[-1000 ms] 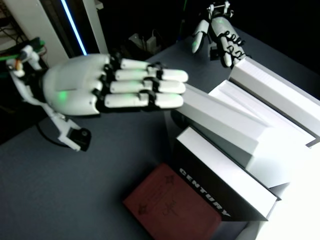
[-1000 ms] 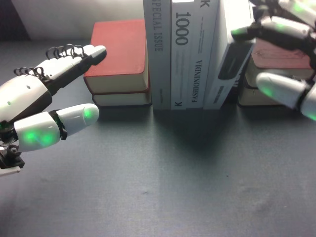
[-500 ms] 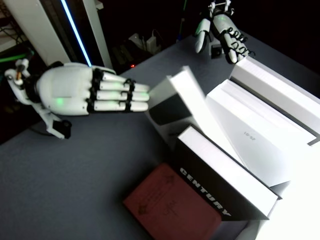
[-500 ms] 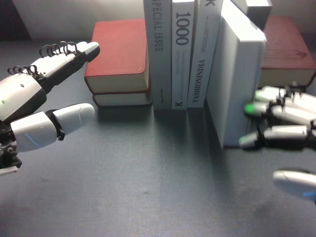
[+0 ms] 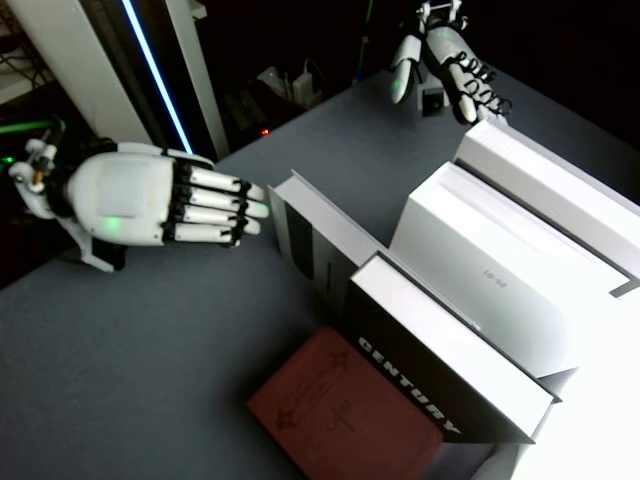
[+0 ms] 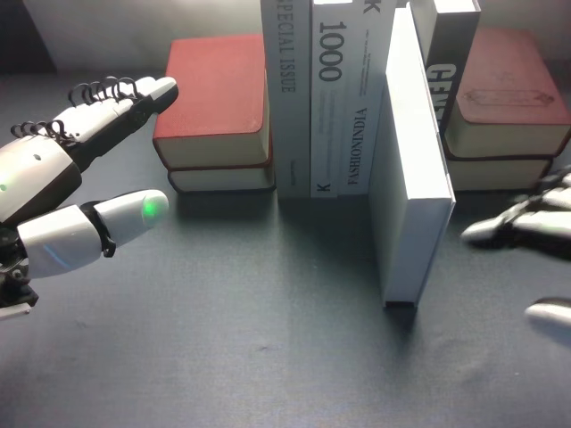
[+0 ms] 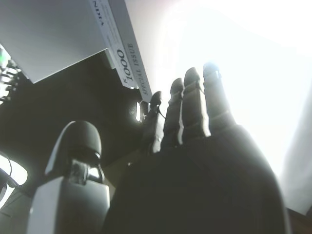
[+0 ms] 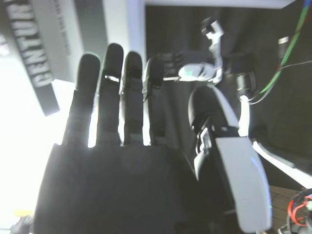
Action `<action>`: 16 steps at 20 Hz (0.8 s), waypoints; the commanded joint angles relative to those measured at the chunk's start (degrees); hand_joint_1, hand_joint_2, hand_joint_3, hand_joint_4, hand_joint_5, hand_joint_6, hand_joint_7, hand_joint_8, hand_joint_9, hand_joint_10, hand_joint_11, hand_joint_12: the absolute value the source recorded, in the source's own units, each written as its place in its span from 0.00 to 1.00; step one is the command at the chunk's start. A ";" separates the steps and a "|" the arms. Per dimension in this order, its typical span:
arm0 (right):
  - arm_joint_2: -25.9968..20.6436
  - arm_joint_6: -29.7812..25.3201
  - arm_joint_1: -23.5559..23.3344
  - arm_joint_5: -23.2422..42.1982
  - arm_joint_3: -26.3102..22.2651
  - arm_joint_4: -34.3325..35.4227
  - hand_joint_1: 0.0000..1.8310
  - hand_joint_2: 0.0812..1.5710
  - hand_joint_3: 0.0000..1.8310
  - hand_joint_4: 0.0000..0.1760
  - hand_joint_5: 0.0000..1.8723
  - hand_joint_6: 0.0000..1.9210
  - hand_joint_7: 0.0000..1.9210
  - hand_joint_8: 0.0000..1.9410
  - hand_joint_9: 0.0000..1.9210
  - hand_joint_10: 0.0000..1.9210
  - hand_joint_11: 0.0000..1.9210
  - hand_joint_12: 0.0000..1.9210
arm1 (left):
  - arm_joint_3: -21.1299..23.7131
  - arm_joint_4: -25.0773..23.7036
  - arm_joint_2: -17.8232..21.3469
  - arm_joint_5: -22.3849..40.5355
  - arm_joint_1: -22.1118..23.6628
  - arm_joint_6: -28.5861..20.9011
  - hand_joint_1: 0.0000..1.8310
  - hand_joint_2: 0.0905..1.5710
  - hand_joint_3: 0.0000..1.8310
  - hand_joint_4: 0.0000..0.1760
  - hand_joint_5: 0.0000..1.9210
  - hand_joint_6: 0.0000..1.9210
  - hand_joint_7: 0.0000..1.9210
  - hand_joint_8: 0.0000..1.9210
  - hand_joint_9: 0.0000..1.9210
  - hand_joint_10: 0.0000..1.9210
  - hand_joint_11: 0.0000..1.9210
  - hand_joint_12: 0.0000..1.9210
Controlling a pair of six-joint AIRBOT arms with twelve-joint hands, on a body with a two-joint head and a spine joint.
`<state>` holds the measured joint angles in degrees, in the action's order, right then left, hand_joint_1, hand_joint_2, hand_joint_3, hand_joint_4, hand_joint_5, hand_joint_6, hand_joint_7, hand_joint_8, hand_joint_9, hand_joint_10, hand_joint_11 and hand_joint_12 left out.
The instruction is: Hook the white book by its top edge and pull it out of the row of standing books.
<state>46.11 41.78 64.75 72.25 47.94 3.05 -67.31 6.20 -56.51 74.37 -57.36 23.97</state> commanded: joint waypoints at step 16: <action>-4.44 5.40 5.98 25.83 -1.99 15.13 0.15 0.93 0.00 0.23 0.00 0.00 0.00 0.00 0.00 0.00 0.00 0.00 | 3.10 5.38 4.13 16.45 -2.71 2.52 0.17 0.87 0.00 0.61 0.00 0.00 0.00 0.00 0.00 0.00 0.00 0.00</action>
<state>42.02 47.31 70.96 90.28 45.91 18.22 -63.99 10.35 -52.90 82.46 -60.58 26.74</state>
